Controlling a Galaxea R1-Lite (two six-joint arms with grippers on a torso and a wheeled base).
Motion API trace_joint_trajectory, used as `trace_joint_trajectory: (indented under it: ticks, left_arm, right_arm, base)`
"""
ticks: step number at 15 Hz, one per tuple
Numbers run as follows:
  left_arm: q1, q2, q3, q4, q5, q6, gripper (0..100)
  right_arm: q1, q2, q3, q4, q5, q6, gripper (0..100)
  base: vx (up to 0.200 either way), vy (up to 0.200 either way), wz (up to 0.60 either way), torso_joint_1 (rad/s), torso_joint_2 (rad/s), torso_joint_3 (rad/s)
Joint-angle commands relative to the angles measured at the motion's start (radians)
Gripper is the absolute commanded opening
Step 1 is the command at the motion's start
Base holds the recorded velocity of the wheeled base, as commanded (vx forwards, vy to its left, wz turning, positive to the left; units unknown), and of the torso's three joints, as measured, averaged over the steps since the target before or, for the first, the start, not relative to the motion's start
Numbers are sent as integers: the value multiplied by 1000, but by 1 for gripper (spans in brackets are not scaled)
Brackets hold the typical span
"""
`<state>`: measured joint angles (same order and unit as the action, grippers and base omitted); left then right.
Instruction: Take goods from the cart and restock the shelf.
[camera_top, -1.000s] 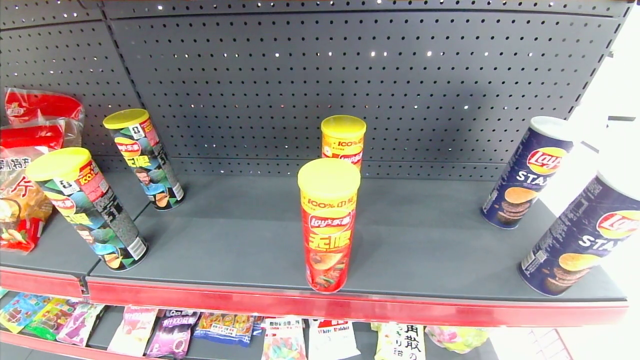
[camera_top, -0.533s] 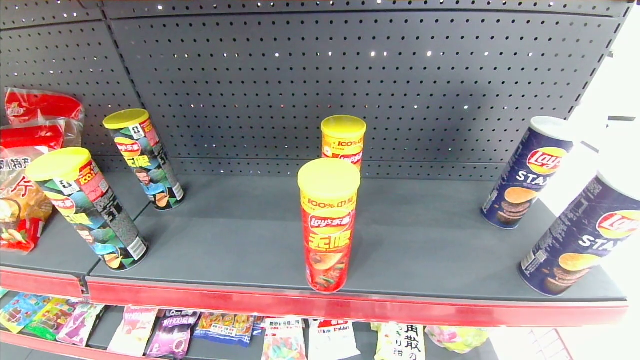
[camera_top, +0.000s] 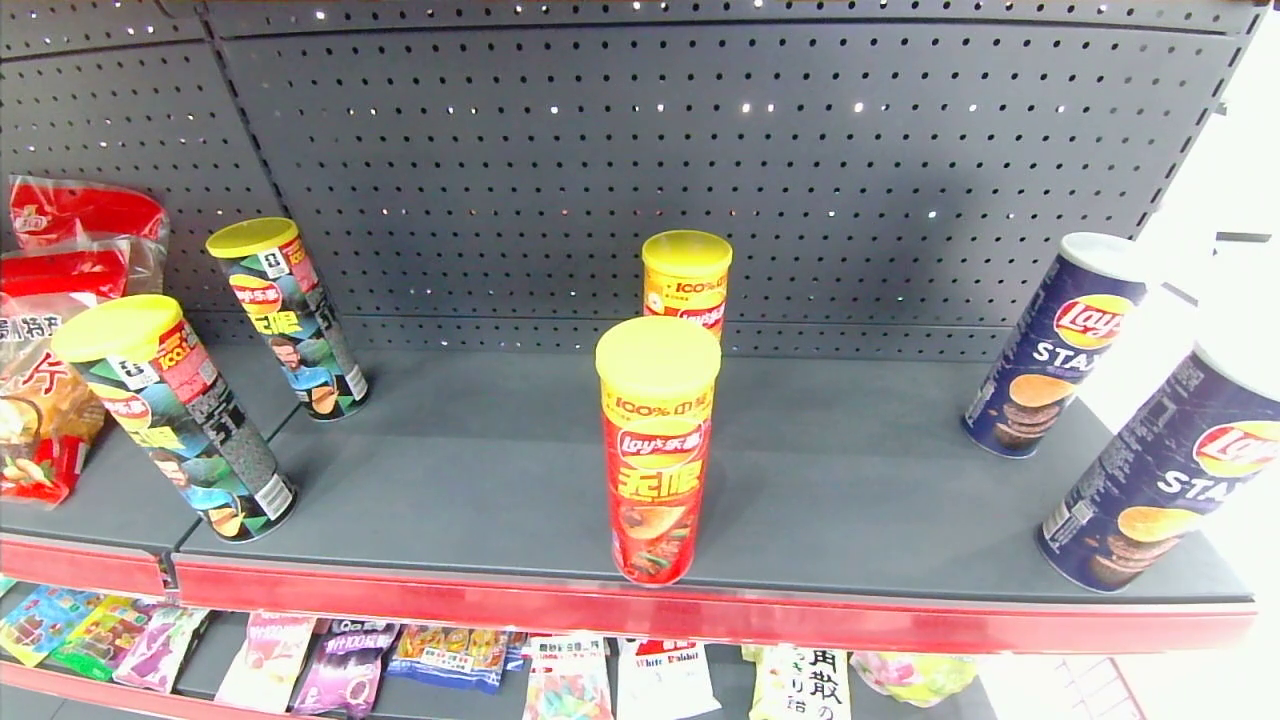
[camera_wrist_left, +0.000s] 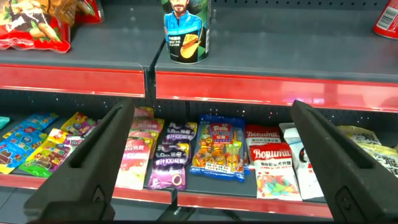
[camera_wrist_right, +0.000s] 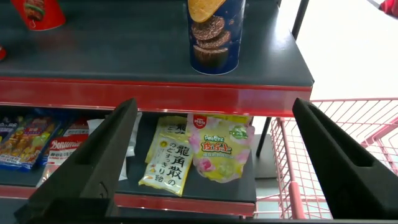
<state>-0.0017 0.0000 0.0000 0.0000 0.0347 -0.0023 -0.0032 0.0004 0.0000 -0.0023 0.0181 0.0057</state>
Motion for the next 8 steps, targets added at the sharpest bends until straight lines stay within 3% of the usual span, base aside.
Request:
trace_joint_trajectory:
  ticks: [1,8]
  left_arm:
    - [0,2,0,2,1,1,100]
    - [0,2,0,2,1,1,100]
  right_arm:
    - [0,0,0,-1,0,0,100]
    - [0,0,0,-1,0,0,100]
  base:
    - [0,0,0,0,0,0]
    - [0,0,0,0,0,0]
